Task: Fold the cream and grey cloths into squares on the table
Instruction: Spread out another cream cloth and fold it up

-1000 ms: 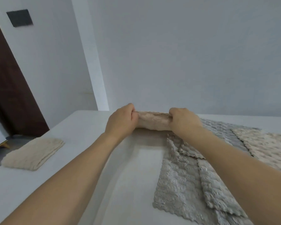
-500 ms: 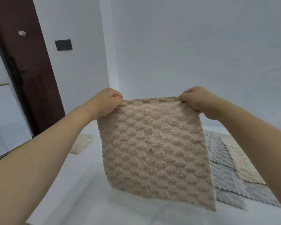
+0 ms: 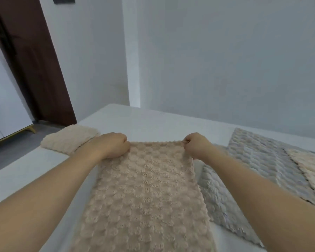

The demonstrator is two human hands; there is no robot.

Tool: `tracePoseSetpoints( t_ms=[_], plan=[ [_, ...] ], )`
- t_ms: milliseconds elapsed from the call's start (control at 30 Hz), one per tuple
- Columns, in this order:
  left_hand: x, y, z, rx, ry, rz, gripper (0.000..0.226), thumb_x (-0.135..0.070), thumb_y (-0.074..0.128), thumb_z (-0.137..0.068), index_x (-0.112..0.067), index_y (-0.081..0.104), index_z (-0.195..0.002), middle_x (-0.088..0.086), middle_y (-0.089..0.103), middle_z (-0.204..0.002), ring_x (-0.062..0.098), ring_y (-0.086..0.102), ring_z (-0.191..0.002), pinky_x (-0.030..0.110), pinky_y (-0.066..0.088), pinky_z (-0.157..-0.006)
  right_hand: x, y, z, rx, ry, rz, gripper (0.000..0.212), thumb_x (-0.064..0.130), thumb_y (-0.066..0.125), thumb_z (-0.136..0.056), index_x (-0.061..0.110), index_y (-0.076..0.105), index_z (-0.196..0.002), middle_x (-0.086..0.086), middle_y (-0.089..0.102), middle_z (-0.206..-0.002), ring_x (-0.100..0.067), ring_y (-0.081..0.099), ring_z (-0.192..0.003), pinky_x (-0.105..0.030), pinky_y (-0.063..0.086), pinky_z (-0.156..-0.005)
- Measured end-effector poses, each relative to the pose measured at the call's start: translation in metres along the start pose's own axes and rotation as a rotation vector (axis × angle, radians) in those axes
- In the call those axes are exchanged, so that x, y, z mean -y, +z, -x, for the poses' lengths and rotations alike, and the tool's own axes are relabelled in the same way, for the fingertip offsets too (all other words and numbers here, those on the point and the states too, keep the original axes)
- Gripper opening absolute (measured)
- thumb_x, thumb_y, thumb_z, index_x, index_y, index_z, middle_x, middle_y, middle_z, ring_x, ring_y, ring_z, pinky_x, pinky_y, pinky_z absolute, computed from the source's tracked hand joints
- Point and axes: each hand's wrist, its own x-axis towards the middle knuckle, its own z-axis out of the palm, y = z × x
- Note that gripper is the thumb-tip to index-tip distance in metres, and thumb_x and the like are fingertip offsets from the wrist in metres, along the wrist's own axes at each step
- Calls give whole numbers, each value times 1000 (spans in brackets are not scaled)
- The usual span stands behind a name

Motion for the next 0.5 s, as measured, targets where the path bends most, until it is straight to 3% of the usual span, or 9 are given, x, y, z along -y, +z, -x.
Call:
tracePoseSetpoints(
  t_ms=[67,200,267,367,433,500],
  plan=[
    [3,18,-20,-32,-6,-18,31,-30,34,-97,-14,50,-75,1,56,-76,18,49,-67,32,36,-59,-9,17,-25,-28,-13,70,31,6,41,-95,13,46,-65,-12,61,-88,-20,46,-63,-26,38,-54],
    [2,34,-53,-144,-10,-76,27,-29,32,-97,-13,52,-88,2,58,-88,23,51,-87,36,37,-72,-23,35,-58,-137,28,125,24,4,39,-92,9,62,-100,-10,65,-100,-23,56,-75,-28,44,-60],
    [-2,37,-58,-147,-25,-55,25,-23,35,-96,-11,51,-111,6,56,-112,26,48,-103,37,37,-84,-24,41,-62,-184,-5,241,27,8,39,-95,9,58,-115,-11,60,-115,-26,56,-95,-34,48,-77],
    [-18,42,-49,-259,55,116,43,-17,37,-97,-9,43,-139,9,45,-143,26,40,-130,36,29,-108,-8,51,-57,-236,-186,321,41,14,36,-100,8,41,-140,-9,41,-145,-27,41,-128,-36,34,-105],
    [-33,50,-37,-257,118,217,44,-23,33,-101,-10,41,-143,6,42,-149,23,35,-138,34,23,-115,5,63,-51,-177,-294,243,45,18,31,-103,8,34,-146,-6,33,-153,-24,32,-139,-34,26,-114],
    [-42,64,-28,-155,118,200,50,-37,23,-104,-17,35,-149,-2,35,-154,22,28,-144,38,19,-118,11,80,-47,-51,-285,213,49,27,24,-105,10,27,-150,-5,25,-158,-21,22,-145,-36,17,-119]
  ],
)
